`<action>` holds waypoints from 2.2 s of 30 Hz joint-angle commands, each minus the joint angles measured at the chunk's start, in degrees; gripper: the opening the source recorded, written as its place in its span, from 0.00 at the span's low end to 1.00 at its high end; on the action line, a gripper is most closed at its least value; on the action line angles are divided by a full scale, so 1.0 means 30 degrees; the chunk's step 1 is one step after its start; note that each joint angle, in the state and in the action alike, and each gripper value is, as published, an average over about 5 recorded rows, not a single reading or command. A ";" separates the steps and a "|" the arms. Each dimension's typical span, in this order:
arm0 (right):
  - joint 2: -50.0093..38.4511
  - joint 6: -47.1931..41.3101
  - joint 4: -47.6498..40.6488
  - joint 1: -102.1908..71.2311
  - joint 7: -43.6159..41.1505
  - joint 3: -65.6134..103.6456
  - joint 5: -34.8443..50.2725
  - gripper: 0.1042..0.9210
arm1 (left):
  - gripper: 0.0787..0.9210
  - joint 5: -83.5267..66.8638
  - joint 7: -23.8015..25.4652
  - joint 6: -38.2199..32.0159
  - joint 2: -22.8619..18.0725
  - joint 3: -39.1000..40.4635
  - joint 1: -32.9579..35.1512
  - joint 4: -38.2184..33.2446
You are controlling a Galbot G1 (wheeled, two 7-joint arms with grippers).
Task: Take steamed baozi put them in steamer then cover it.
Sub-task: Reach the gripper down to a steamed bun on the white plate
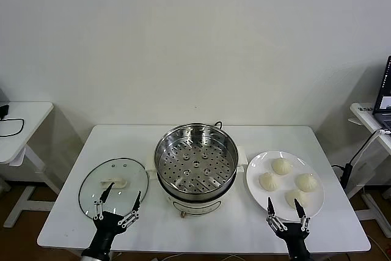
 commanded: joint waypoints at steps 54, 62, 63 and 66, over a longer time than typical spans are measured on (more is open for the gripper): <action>-0.7764 -0.5045 -2.1743 3.6012 -3.1930 -2.2395 -0.8576 0.88 | 0.88 0.0018 -0.0630 0.0478 -0.0470 0.0554 0.0073 -0.1112; -0.6268 -0.4534 -2.2836 3.5591 -2.9972 -2.3023 -0.9769 0.88 | 0.88 0.0015 -0.0667 0.0455 -0.0548 0.0547 0.0117 -0.1113; -0.6145 -0.4515 -2.2912 3.5491 -2.9795 -2.3021 -0.9861 0.88 | 0.88 0.0015 -0.0676 0.0448 -0.0555 0.0539 0.0124 -0.1112; -0.5907 -0.4483 -2.3024 3.5185 -2.9334 -2.2972 -1.0127 0.88 | 0.88 0.0015 -0.0699 0.0418 -0.0565 0.0508 0.0158 -0.1103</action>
